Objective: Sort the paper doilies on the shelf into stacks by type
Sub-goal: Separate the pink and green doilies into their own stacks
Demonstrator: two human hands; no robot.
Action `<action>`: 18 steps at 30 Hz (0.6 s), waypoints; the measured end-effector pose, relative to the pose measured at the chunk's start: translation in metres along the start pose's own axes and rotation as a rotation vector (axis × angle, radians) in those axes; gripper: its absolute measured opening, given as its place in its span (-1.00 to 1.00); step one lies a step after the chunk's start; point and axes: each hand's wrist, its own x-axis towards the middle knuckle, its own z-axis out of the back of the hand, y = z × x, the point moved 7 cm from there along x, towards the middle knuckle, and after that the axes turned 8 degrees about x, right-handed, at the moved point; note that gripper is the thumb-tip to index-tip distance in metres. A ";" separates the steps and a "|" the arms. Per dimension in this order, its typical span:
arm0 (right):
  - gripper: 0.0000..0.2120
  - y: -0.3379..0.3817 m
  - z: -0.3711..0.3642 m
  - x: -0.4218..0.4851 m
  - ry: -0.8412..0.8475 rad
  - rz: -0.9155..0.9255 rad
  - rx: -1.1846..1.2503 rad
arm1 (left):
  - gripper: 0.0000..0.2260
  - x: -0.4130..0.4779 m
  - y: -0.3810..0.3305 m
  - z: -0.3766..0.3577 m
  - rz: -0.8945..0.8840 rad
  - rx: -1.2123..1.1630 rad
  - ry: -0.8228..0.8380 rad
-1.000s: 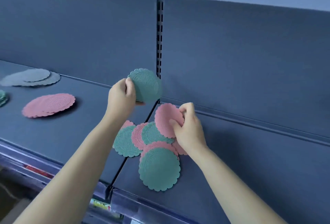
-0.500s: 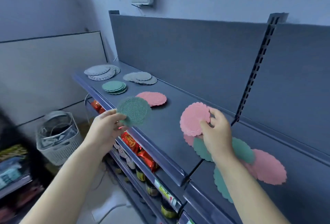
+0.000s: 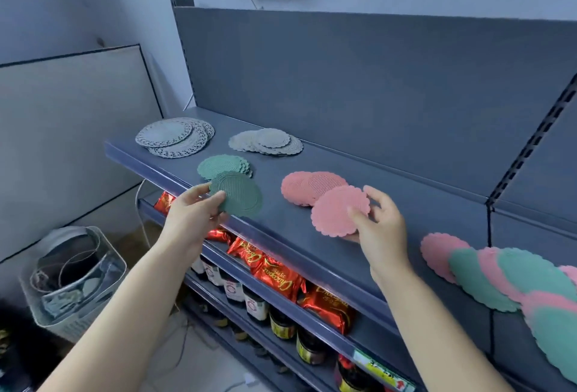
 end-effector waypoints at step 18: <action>-0.55 -0.015 -0.055 0.102 0.309 0.144 -0.976 | -0.80 0.146 -0.023 -0.023 -0.190 0.275 0.067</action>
